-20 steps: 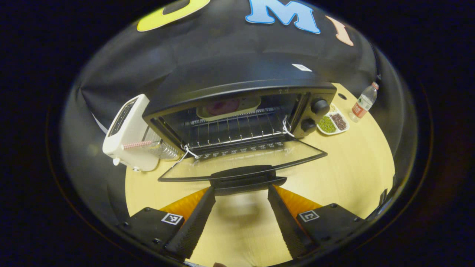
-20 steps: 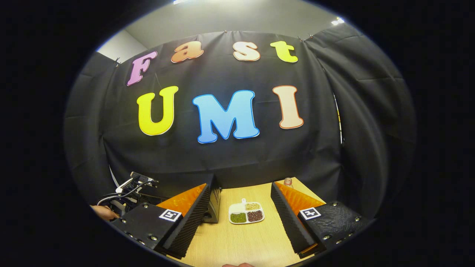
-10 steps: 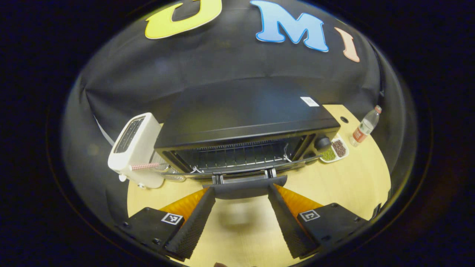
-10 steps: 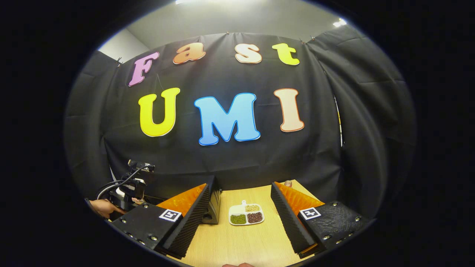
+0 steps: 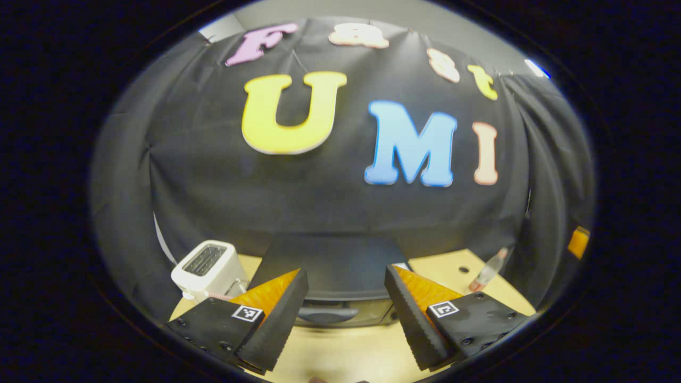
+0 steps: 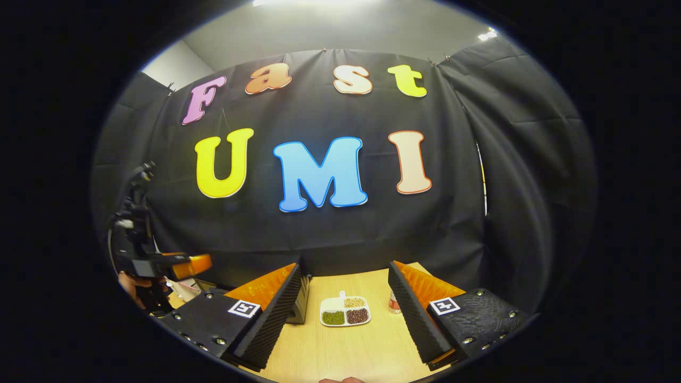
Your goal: Open the electric oven with the left hand, put the food in, and close the electric oven.
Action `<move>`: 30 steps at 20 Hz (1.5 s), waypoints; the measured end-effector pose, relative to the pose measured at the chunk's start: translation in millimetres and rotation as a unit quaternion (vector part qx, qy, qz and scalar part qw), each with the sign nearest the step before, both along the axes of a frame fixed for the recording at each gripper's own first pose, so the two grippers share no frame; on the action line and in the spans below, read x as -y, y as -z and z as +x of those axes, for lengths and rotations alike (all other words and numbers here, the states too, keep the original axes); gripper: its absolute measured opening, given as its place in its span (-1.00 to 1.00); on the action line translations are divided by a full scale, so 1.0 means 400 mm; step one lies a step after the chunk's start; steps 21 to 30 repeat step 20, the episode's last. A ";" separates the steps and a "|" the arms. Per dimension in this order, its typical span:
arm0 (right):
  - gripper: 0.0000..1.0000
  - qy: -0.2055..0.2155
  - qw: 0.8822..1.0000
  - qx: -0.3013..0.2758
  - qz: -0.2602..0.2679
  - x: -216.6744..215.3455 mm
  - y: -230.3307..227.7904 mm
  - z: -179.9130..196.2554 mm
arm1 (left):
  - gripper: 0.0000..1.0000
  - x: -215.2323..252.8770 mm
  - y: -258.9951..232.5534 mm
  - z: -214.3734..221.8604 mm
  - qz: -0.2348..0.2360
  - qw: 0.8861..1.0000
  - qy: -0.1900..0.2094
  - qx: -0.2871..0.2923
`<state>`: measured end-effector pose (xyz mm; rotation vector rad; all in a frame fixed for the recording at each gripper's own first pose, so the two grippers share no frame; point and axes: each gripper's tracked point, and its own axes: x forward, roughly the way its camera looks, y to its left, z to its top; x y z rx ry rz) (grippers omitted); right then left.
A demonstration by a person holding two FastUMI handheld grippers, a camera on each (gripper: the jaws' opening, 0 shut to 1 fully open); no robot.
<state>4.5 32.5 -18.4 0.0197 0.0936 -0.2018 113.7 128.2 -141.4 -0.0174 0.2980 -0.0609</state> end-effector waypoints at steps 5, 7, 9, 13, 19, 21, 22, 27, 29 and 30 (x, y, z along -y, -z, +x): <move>0.99 -0.013 0.998 0.052 -0.019 0.021 -0.151 -0.004 | 1.00 0.050 -0.277 -0.142 -0.016 0.992 -0.022 0.120; 0.99 -0.024 0.997 0.066 -0.025 0.020 -0.195 -0.008 | 1.00 0.074 -0.336 -0.193 -0.010 0.989 -0.031 0.141; 0.99 -0.039 0.996 0.070 -0.031 0.015 -0.205 -0.008 | 1.00 0.109 -0.364 -0.226 -0.017 0.988 -0.030 0.148; 1.00 -0.082 0.994 0.065 -0.023 0.003 -0.175 -0.011 | 1.00 0.133 -0.332 -0.274 -0.003 0.991 -0.053 0.120; 1.00 -0.116 0.992 0.048 0.001 0.009 -0.142 -0.015 | 1.00 0.158 -0.339 -0.327 0.021 0.990 -0.073 0.120; 0.99 -0.117 0.992 0.049 0.002 0.009 -0.147 -0.020 | 1.00 0.163 -0.332 -0.330 0.019 0.990 -0.073 0.116; 0.99 -0.117 0.992 0.049 0.002 0.009 -0.147 -0.020 | 1.00 0.163 -0.332 -0.330 0.019 0.990 -0.073 0.116; 0.99 -0.117 0.992 0.049 0.002 0.009 -0.147 -0.020 | 1.00 0.163 -0.332 -0.330 0.019 0.990 -0.073 0.116; 0.99 -0.117 0.992 0.049 0.002 0.009 -0.147 -0.020 | 1.00 0.163 -0.332 -0.330 0.019 0.990 -0.073 0.116; 0.99 -0.117 0.992 0.049 0.002 0.009 -0.147 -0.020 | 1.00 0.163 -0.332 -0.330 0.019 0.990 -0.073 0.116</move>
